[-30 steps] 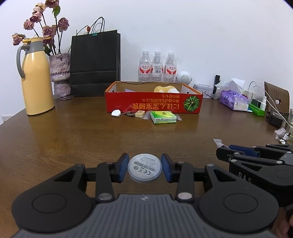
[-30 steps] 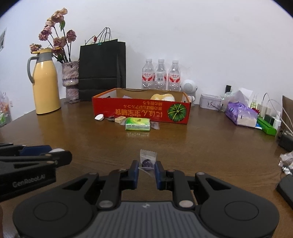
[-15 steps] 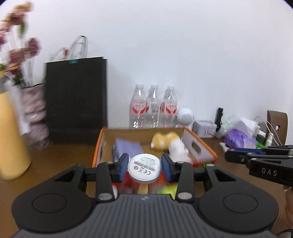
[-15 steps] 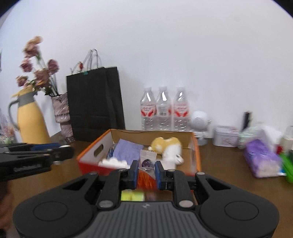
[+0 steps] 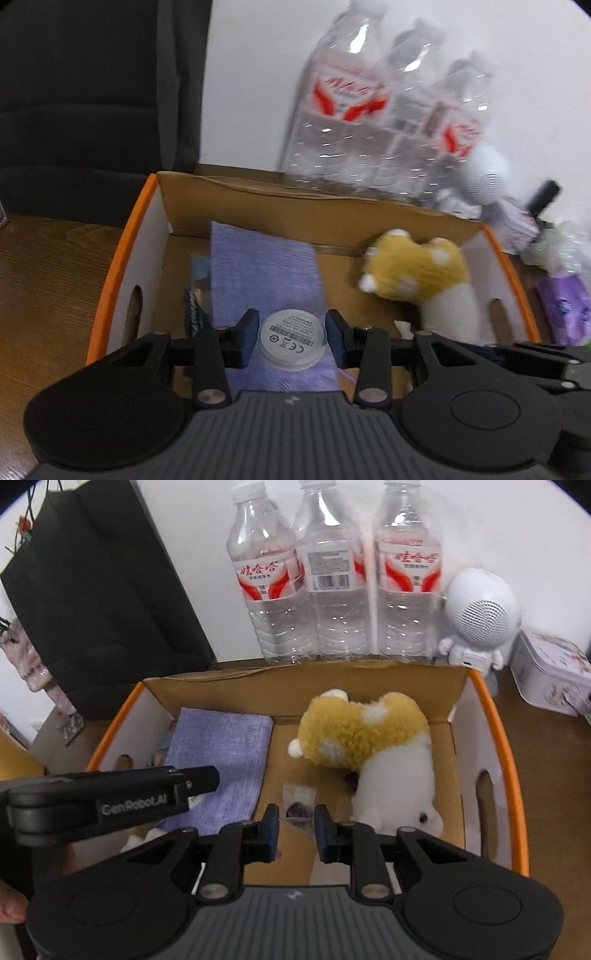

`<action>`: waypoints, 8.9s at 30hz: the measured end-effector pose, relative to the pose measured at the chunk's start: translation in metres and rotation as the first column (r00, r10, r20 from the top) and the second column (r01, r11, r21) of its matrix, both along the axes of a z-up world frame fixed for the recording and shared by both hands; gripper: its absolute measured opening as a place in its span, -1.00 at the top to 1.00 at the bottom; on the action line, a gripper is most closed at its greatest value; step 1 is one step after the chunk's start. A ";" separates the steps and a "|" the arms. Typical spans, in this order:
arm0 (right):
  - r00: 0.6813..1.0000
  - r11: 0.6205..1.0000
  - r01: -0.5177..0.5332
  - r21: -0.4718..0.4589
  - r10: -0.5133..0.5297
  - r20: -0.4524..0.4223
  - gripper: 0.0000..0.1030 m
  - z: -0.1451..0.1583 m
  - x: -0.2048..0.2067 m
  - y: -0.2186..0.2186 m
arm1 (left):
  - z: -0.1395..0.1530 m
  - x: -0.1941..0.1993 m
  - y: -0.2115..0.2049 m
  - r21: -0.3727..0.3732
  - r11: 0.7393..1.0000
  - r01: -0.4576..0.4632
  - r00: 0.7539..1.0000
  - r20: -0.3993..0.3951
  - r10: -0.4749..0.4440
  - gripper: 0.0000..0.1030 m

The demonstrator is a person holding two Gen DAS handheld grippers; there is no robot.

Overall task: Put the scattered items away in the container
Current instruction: 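Lower puck and bag into the box and open both grippers, then withdraw both grippers from the box back over the table, then grasp the small white cap with the left gripper while the right gripper grasps a clear bag, then lift the cap and bag and carry both toward the box, then lower cap and bag into the box and open both grippers, then withdraw both grippers from the box back over the table, then grasp the green tissue pack with the right gripper while the left gripper grasps a small clear packet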

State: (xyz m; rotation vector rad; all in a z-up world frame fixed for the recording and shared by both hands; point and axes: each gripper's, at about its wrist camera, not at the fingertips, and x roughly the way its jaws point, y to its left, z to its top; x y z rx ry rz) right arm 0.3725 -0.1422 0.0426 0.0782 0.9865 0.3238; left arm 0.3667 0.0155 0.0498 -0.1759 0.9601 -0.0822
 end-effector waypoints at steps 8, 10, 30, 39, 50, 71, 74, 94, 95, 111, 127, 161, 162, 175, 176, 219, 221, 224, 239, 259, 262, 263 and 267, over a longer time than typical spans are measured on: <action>0.999 1.000 -0.017 -0.023 0.016 -0.045 -0.17 0.006 0.001 -0.001 | 0.019 -0.008 -0.004 0.020 0.999 0.035 0.998 0.045 -0.036 -0.88; 0.999 0.999 -0.012 -0.041 0.010 -0.047 -0.27 0.013 -0.005 -0.004 | 0.028 -0.012 -0.006 0.027 0.999 0.042 0.998 0.040 -0.043 -0.94; 0.892 0.990 0.042 -0.138 0.025 0.452 -0.89 0.061 -0.259 -0.038 | 0.084 -0.287 -0.029 0.285 0.952 -0.115 0.847 0.529 -0.056 -1.00; 0.931 0.994 0.088 -0.061 -0.060 0.360 -0.89 -0.023 -0.375 -0.066 | -0.011 -0.413 -0.031 0.273 0.959 -0.076 0.897 0.438 -0.054 -1.00; 0.953 0.995 0.057 -0.087 -0.028 0.301 -0.90 -0.064 -0.393 -0.056 | -0.050 -0.411 -0.016 0.208 0.976 -0.066 0.962 0.273 0.007 -1.00; 0.953 0.994 0.054 -0.092 -0.024 0.303 -1.00 -0.068 -0.392 -0.055 | -0.052 -0.411 -0.013 0.183 0.981 -0.056 0.965 0.261 0.006 -1.00; 0.952 0.996 0.065 -0.062 -0.043 0.302 -0.73 -0.063 -0.380 -0.066 | -0.042 -0.402 0.006 0.140 0.988 -0.067 0.941 0.339 0.016 -1.00; 0.940 0.997 -0.034 -0.071 0.056 0.337 0.27 -0.063 -0.184 -0.041 | -0.045 -0.192 0.065 0.125 0.982 0.139 0.932 0.319 -0.173 -0.42; 0.940 0.996 -0.041 -0.079 0.065 0.335 0.30 -0.065 -0.185 -0.039 | -0.048 -0.188 0.066 0.120 0.982 0.144 0.937 0.304 -0.174 -0.35; 0.935 0.995 -0.005 -0.098 0.040 0.351 0.67 -0.065 -0.195 -0.040 | -0.050 -0.194 0.050 0.183 0.964 0.192 0.923 0.300 -0.241 0.47; 0.823 0.995 0.098 0.009 -0.086 0.562 0.70 -0.013 -0.319 -0.065 | 0.016 -0.375 0.029 0.077 0.994 -0.077 0.866 0.499 0.028 0.47; 0.844 0.992 0.124 0.007 -0.109 0.526 0.70 -0.019 -0.410 -0.069 | 0.010 -0.420 -0.040 0.130 0.986 0.108 0.839 0.521 -0.160 0.47; 0.833 0.992 0.125 0.007 -0.109 0.542 0.70 -0.010 -0.398 -0.071 | 0.019 -0.405 -0.035 0.140 0.984 0.107 0.827 0.537 -0.166 0.47; 0.949 1.000 0.023 -0.018 -0.016 0.314 0.70 0.070 -0.106 -0.044 | 0.069 -0.097 0.001 0.114 0.983 0.142 0.948 0.270 -0.168 0.47; 0.971 1.000 0.009 -0.012 -0.005 0.237 0.70 0.066 -0.080 -0.037 | 0.062 -0.070 0.006 0.044 0.987 0.157 0.967 0.197 -0.163 0.47; 0.948 1.000 0.017 0.000 -0.016 0.319 -0.90 0.078 -0.264 -0.064 | 0.096 -0.302 -0.023 0.149 0.988 0.041 0.908 0.407 -0.099 -1.00; 0.919 0.999 0.037 -0.020 -0.026 0.395 -0.90 0.052 -0.303 -0.067 | 0.069 -0.340 -0.026 0.153 0.988 -0.020 0.882 0.468 -0.055 -1.00; 0.889 0.993 0.056 -0.103 -0.002 0.459 -0.91 0.006 -0.350 -0.064 | 0.024 -0.388 -0.030 0.171 0.980 -0.106 0.865 0.503 0.006 -1.00; 0.951 0.992 0.065 -0.108 -0.029 0.308 -0.97 -0.065 -0.379 -0.049 | -0.052 -0.398 -0.021 0.172 0.985 -0.005 0.964 0.263 -0.041 -1.00; 0.952 0.990 0.099 -0.102 -0.065 0.301 -1.00 -0.068 -0.369 -0.053 | -0.055 -0.388 -0.021 0.170 0.985 -0.005 0.965 0.259 -0.040 -1.00; 0.951 0.990 0.100 -0.102 -0.065 0.301 -1.00 -0.068 -0.369 -0.052 | -0.055 -0.387 -0.020 0.169 0.986 -0.012 0.965 0.259 -0.033 -1.00; 0.951 0.990 0.100 -0.102 -0.065 0.301 -1.00 -0.068 -0.369 -0.052 | -0.055 -0.387 -0.020 0.169 0.986 -0.012 0.965 0.259 -0.033 -1.00; 0.951 0.990 0.100 -0.102 -0.065 0.301 -1.00 -0.067 -0.369 -0.052 | -0.056 -0.384 -0.020 0.172 0.985 -0.015 0.966 0.258 -0.030 -1.00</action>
